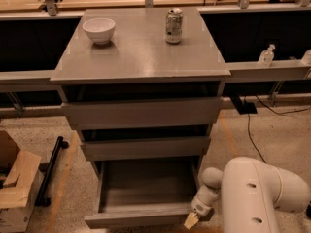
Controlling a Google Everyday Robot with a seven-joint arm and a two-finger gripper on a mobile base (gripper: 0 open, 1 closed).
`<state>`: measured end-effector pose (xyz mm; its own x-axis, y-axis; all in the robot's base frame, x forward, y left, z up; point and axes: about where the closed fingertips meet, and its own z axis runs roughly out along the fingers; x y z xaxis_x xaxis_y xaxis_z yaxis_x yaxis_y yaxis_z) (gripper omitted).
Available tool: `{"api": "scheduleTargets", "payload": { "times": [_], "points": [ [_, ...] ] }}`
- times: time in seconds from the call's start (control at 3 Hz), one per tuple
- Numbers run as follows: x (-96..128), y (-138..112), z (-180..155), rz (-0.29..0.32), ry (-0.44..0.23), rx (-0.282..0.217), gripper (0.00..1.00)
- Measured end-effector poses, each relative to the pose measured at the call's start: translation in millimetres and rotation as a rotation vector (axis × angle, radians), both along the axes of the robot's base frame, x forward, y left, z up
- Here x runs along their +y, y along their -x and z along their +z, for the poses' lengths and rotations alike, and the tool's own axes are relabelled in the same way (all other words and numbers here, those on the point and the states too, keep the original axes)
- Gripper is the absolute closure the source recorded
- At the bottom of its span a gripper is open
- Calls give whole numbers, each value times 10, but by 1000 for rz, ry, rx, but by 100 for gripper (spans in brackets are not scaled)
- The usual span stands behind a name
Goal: Close bottom drawer
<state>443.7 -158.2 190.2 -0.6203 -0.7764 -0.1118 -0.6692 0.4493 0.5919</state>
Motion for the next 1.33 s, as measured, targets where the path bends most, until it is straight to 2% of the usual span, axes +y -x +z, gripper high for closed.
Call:
{"api": "scheduleTargets", "payload": {
  "times": [0.33,0.67,1.0,1.33],
  "points": [
    [0,0,0,0,0,0,100],
    [17,-68,-123,-23,-43,4,100],
    [42,-319,-98,-10,-59,-25,100],
    [43,-318,-98,-10,-59,-25,100]
  ]
}}
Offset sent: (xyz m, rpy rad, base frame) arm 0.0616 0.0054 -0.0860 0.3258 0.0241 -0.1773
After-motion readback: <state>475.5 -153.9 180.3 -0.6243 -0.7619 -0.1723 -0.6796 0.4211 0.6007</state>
